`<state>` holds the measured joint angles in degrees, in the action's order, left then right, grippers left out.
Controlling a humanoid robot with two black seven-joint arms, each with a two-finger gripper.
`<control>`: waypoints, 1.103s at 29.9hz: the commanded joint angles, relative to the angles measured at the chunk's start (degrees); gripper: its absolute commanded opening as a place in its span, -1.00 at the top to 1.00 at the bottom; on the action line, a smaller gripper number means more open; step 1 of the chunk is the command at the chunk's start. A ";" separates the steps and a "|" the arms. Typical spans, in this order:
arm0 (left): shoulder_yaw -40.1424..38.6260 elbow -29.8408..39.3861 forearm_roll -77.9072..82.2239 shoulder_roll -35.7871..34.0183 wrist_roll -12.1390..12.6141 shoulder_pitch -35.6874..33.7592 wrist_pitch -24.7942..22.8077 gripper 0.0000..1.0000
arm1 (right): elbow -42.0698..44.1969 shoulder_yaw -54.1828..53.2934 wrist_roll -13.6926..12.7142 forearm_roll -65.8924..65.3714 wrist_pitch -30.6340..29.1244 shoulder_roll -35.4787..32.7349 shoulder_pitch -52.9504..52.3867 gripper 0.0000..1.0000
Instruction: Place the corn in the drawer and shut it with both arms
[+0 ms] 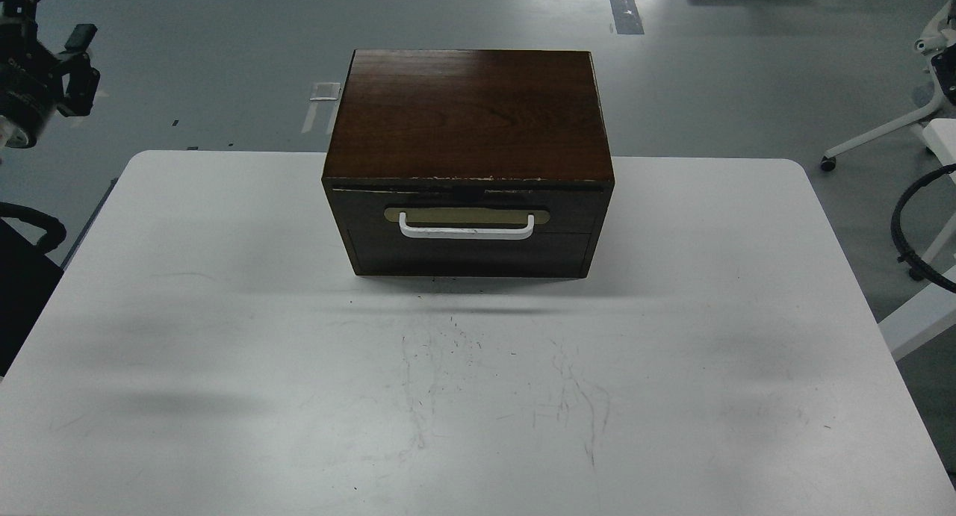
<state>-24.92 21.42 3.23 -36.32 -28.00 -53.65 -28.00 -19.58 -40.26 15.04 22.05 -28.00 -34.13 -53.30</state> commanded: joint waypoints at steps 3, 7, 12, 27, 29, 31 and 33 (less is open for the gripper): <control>-0.48 -4.45 -2.52 3.97 0.00 0.04 0.00 -0.89 | -0.63 0.00 -0.36 0.10 0.00 0.99 -0.15 -1.00; -0.48 -5.42 -5.25 4.50 0.00 1.00 0.00 -0.90 | -1.86 0.79 -0.63 0.01 0.00 2.66 2.23 -1.00; -2.76 -5.60 -11.22 5.29 0.00 2.58 0.00 -0.93 | -6.08 1.59 -0.63 0.01 0.00 3.01 3.11 -1.00; -5.67 -5.78 -16.15 5.38 5.85 4.17 0.00 -0.93 | 0.95 1.76 -4.57 0.28 0.00 9.87 -0.76 -1.00; -5.67 -5.78 -16.15 5.47 6.46 4.34 0.00 -0.93 | 1.82 0.10 -7.74 0.54 0.00 10.57 -0.67 -1.00; -5.67 -5.78 -16.07 5.47 6.47 4.43 0.00 -0.93 | 2.09 -0.52 -7.49 0.63 0.00 11.27 -0.49 -1.00; -5.67 -5.78 -16.06 5.64 6.56 4.43 0.00 -0.93 | 2.18 -0.87 -7.05 0.72 0.00 11.80 -0.32 -1.00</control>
<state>-30.60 15.64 -12.91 -30.85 -21.57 -49.27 -28.00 -17.68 -40.46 7.87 22.63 -28.00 -23.11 -53.92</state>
